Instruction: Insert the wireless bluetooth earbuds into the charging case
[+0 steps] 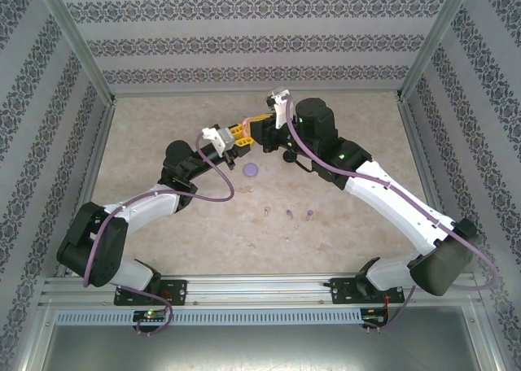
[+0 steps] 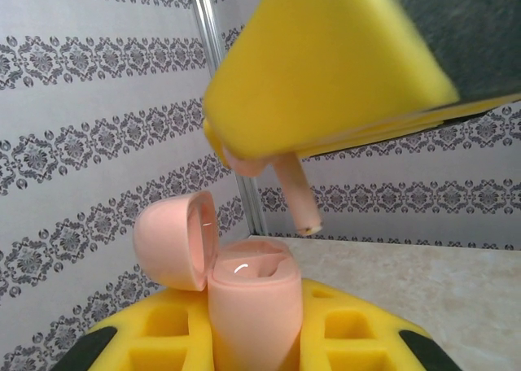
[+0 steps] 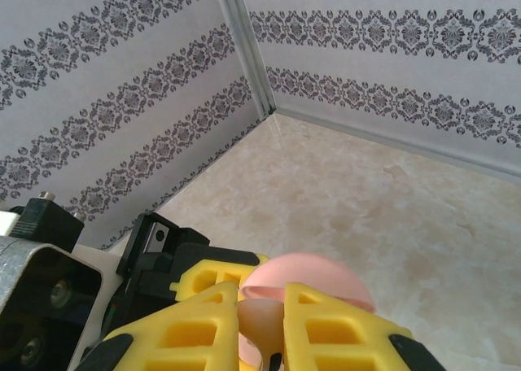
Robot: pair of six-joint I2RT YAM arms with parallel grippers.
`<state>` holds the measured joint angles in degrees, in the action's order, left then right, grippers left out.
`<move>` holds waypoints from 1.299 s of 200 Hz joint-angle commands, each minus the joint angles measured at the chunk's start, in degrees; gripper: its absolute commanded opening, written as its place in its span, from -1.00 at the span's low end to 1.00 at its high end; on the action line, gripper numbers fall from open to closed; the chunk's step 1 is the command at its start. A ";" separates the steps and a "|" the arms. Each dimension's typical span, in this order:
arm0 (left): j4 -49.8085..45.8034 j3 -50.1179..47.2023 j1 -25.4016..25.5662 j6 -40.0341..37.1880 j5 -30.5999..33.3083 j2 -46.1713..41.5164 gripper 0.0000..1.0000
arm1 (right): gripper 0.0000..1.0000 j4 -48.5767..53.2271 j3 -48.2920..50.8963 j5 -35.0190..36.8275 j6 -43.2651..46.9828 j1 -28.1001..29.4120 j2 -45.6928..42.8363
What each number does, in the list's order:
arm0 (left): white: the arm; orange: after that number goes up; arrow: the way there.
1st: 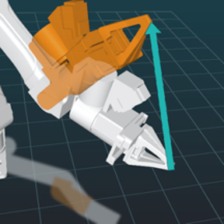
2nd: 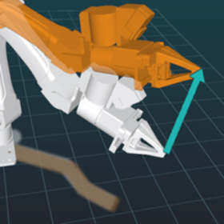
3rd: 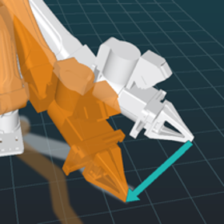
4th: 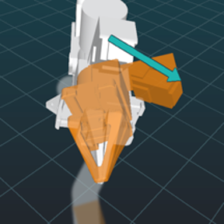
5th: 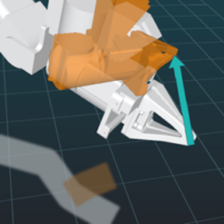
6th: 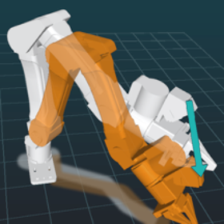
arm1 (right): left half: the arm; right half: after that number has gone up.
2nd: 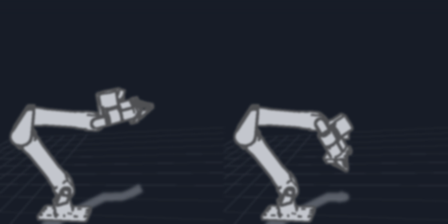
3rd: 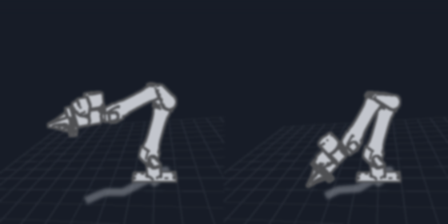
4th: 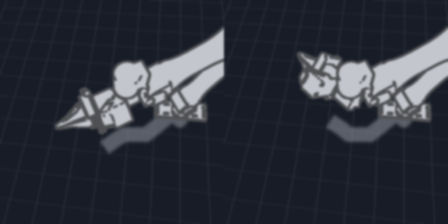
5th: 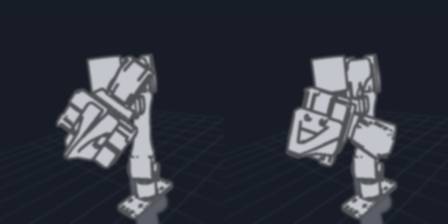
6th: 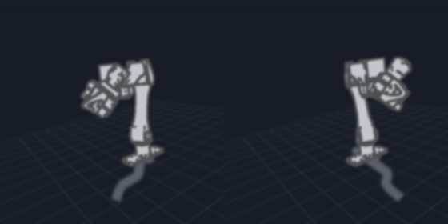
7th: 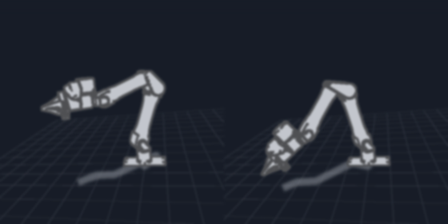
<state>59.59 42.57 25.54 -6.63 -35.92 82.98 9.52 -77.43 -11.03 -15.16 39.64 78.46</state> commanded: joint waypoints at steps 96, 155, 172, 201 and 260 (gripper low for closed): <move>2.72 1.40 1.22 0.88 -2.22 -3.25 -1.00 | -0.71 -3.43 2.63 0.54 -2.22 -1.38 0.98; 2.46 1.55 1.36 0.95 -1.83 -3.44 -1.00 | -0.74 -2.73 2.46 -3.99 -0.93 -1.43 1.73; 2.37 1.80 1.38 0.92 -1.65 -3.33 -1.00 | -0.75 -2.19 2.41 -6.75 0.50 -1.20 1.81; 2.28 2.17 1.36 1.01 -1.41 -3.34 -1.00 | -0.74 -0.41 2.71 -8.79 2.60 -0.77 2.05; 1.93 2.27 1.40 0.82 -0.55 -3.27 -1.00 | -0.73 1.85 2.46 -13.51 5.64 -0.49 2.89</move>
<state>58.70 42.57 25.89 -5.78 -36.16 81.95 6.57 -75.57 -17.26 -11.60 38.00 79.55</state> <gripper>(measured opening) 0.190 0.130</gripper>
